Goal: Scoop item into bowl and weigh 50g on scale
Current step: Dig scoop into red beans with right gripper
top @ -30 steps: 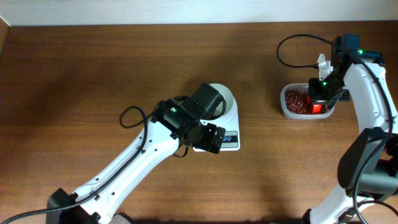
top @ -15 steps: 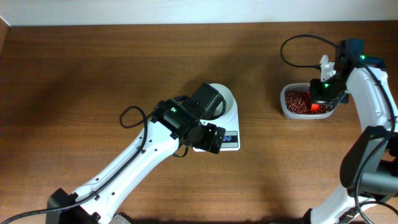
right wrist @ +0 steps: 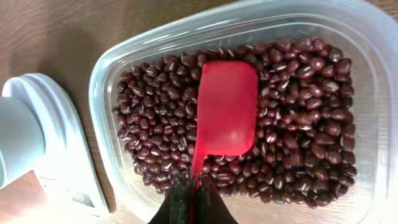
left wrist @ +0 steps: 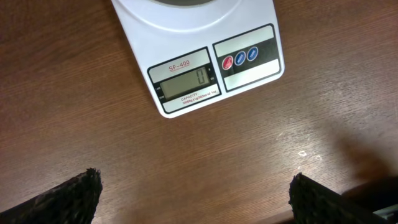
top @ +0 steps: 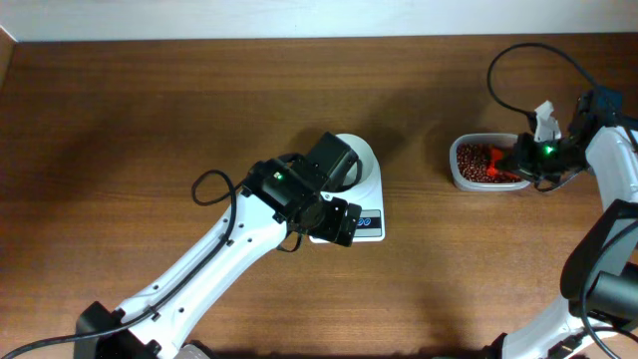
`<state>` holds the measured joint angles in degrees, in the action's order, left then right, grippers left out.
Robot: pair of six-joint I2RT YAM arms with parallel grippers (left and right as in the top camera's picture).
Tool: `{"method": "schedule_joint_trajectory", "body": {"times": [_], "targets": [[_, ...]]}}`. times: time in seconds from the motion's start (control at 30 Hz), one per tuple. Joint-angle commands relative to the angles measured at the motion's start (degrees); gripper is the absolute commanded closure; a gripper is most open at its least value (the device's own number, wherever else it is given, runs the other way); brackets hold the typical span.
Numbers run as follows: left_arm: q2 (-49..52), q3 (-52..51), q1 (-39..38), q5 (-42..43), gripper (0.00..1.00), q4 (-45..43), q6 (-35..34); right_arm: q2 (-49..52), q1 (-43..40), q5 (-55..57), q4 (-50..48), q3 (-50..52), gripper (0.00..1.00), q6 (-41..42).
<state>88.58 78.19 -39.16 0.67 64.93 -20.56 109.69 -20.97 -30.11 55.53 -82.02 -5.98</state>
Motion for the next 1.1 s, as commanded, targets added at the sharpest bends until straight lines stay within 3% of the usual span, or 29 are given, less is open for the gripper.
{"method": "schedule_joint_trajectory", "body": {"times": [0.0, 0.2, 0.57, 0.8, 1.07], "targets": [[-1.2, -0.3, -0.2, 0.4, 0.01, -0.1, 0.5, 0.3, -0.9, -4.3, 0.3, 1.0, 0.96, 0.2], [-1.2, -0.3, -0.2, 0.4, 0.01, -0.1, 0.5, 0.3, -8.3, -16.2, 1.3, 1.0, 0.96, -1.3], [-1.2, -0.3, -0.2, 0.4, 0.01, -0.1, 0.5, 0.3, -15.9, -24.2, 5.4, 1.0, 0.96, -4.8], [-1.2, -0.3, -0.2, 0.4, 0.01, -0.1, 0.5, 0.3, -16.6, -23.5, 6.0, 1.0, 0.96, -5.2], [-1.2, -0.3, -0.2, 0.4, 0.01, -0.1, 0.5, 0.3, -9.0, -8.4, 3.3, 0.9, 0.96, -4.0]]}}
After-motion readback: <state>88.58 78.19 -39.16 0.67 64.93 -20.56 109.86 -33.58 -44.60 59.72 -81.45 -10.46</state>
